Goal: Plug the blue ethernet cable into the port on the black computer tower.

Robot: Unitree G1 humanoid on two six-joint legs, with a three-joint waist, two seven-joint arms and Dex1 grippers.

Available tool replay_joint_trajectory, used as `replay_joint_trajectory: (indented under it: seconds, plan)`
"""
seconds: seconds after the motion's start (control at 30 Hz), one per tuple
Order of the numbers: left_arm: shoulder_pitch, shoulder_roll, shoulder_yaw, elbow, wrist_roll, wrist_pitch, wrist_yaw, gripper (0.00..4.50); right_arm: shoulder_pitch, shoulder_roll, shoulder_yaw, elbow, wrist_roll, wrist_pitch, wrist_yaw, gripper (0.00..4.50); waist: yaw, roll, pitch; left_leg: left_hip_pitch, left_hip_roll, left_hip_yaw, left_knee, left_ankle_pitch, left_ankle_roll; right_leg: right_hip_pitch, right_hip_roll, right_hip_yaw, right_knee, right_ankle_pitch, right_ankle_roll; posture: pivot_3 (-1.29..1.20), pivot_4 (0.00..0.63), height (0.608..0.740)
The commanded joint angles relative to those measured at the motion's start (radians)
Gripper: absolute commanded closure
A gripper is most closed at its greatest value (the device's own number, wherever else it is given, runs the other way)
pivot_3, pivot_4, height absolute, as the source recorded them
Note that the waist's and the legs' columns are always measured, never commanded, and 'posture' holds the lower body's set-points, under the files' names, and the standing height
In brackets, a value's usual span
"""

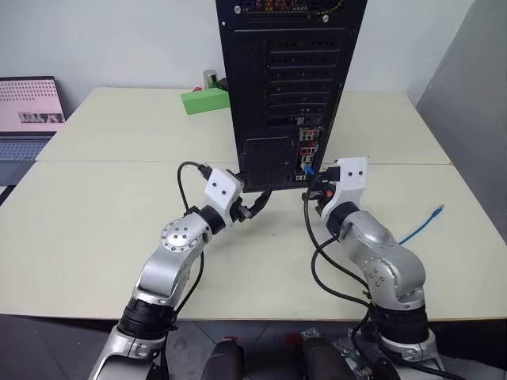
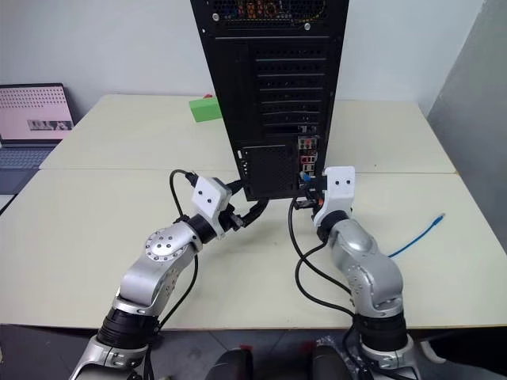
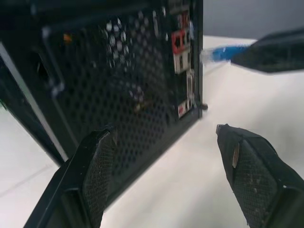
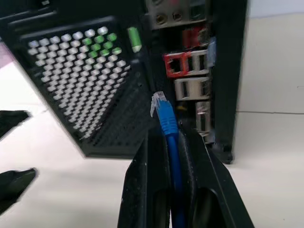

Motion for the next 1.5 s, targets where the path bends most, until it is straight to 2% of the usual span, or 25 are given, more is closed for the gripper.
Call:
replay_joint_trajectory:
  seconds: [0.03,0.5,1.1,1.5]
  plan:
    - [-0.014,-0.004,0.036,-0.039,0.013,0.02,0.012,0.97,-0.031,0.044,0.001,-0.033,-0.052,-0.046,-0.056,4.5,0.0,0.0,0.0,0.0,0.0,0.0,0.0,0.0,0.0,0.0,0.0,0.0,0.0,0.0,0.0,0.0,0.15,0.74]
    - [-0.008,-0.006,0.069,-0.032,-0.004,0.037,-0.029,0.97,-0.075,0.121,0.005,0.037,-0.09,-0.077,-0.051,4.5,0.0,0.0,0.0,0.0,0.0,0.0,0.0,0.0,0.0,-0.001,0.0,0.0,0.0,0.0,0.0,0.0,0.15,0.74]
    - [-0.022,-0.032,0.09,-0.037,-0.014,0.016,-0.05,0.97,-0.139,0.126,-0.033,0.167,-0.124,-0.138,-0.03,4.5,-0.001,0.0,0.0,-0.001,0.0,0.0,-0.001,0.0,0.0,-0.001,0.0,0.0,0.0,0.0,0.0,0.0,0.15,0.74]
    - [-0.023,-0.035,0.087,-0.034,0.003,0.005,-0.053,0.97,-0.13,0.121,-0.03,0.174,-0.146,-0.138,-0.033,4.5,-0.001,0.0,0.0,0.0,0.0,0.0,-0.001,0.0,0.0,-0.001,0.0,0.0,0.0,0.0,0.0,0.0,0.15,0.74]
